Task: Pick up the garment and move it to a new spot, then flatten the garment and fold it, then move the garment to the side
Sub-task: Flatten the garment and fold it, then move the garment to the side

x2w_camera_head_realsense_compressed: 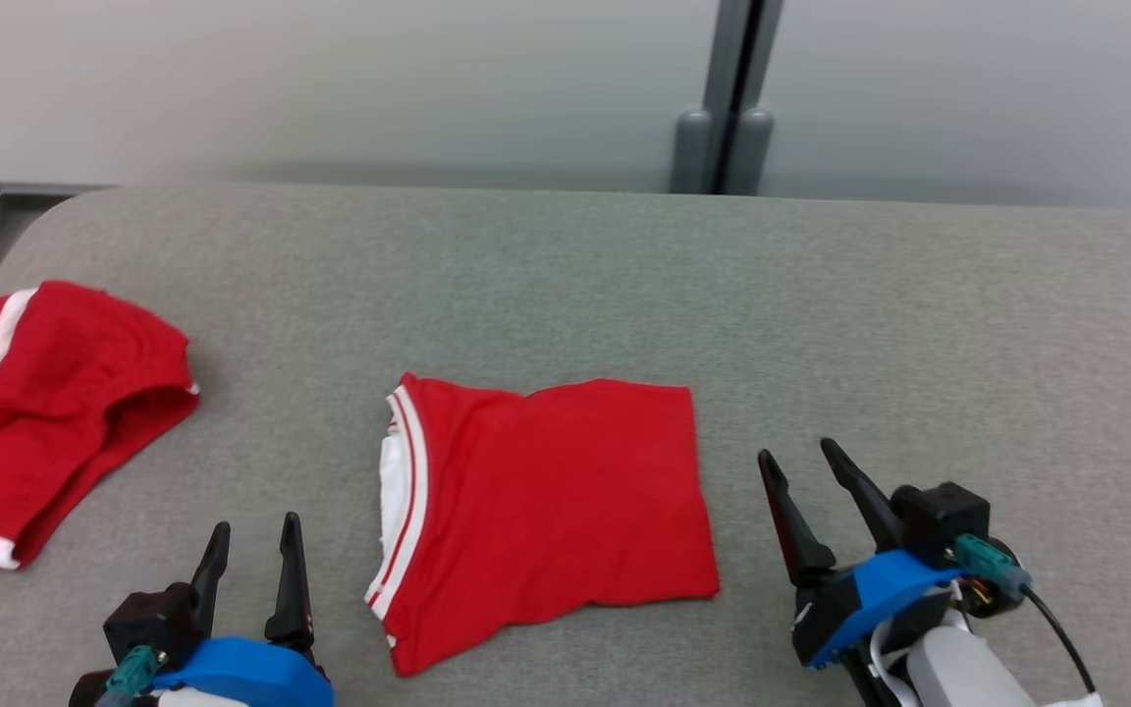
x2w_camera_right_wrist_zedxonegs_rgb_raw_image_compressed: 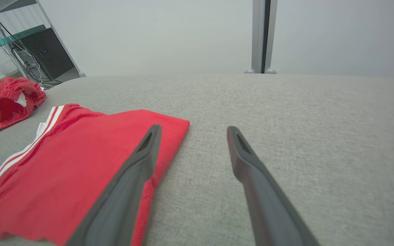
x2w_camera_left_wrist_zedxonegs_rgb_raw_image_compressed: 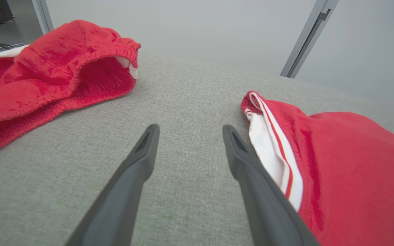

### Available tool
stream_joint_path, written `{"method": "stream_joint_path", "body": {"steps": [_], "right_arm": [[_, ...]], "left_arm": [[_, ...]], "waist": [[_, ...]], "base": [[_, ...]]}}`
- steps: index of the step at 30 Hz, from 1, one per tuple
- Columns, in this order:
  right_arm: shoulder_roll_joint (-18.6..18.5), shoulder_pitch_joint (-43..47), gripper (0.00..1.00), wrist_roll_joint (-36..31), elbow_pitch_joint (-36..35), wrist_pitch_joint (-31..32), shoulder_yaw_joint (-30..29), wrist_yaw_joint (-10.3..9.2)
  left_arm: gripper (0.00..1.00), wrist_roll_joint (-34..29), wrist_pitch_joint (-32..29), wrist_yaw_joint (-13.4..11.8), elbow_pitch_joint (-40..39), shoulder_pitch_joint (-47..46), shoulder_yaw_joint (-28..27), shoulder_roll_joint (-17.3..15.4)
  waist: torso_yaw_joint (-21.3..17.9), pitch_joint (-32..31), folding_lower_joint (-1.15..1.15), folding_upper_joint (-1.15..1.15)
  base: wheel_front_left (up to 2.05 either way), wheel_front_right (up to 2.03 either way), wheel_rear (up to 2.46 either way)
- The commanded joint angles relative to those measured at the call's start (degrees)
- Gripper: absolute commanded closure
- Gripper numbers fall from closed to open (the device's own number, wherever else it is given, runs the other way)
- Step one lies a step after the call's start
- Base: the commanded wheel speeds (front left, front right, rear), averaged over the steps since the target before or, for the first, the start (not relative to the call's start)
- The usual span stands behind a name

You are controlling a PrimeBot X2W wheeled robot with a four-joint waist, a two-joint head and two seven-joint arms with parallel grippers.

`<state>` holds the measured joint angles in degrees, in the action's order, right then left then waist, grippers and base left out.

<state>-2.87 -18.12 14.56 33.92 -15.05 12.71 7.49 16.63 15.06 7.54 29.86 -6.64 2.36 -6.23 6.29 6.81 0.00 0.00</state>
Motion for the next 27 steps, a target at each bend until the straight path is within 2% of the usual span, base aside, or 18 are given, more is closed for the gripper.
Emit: {"method": "stream_joint_path", "body": {"steps": [1,5,12,19,27], "right_arm": [[-0.06,1.60,0.00,-0.94,-0.81,-0.15,-0.89,0.01],[-0.07,4.85,0.00,-2.24,-2.03,-0.15,-4.72,0.01],[-0.13,8.38,0.00,-2.21,-2.61,-0.16,-7.42,0.01],[-0.09,9.99,0.00,-2.24,-2.29,-0.16,-8.90,0.01],[-0.09,9.73,0.00,-1.33,-1.60,-0.16,-7.46,0.01]], "left_arm": [[0.00,-0.57,0.14,-0.10,-0.10,0.78,-0.78,0.25],[0.00,-2.34,0.14,-0.10,-0.71,2.08,-1.54,0.59],[0.00,-4.87,0.14,-0.10,-1.34,4.38,-3.72,1.45],[0.00,-6.57,0.14,-0.10,-1.89,5.48,-4.64,1.91],[0.00,-6.92,0.14,-0.10,-1.79,4.94,-4.20,2.29]], "waist": [[-2.10,-1.54,0.00,0.00],[-4.39,-2.74,0.00,0.00],[-7.59,-4.93,0.00,0.00],[-8.56,-5.44,0.00,0.00],[-8.05,-5.09,0.00,0.00]], "base": [[0.00,0.00,0.00],[0.00,0.00,0.00],[0.00,0.00,0.00],[0.00,0.00,0.00],[0.00,0.00,0.00]]}}
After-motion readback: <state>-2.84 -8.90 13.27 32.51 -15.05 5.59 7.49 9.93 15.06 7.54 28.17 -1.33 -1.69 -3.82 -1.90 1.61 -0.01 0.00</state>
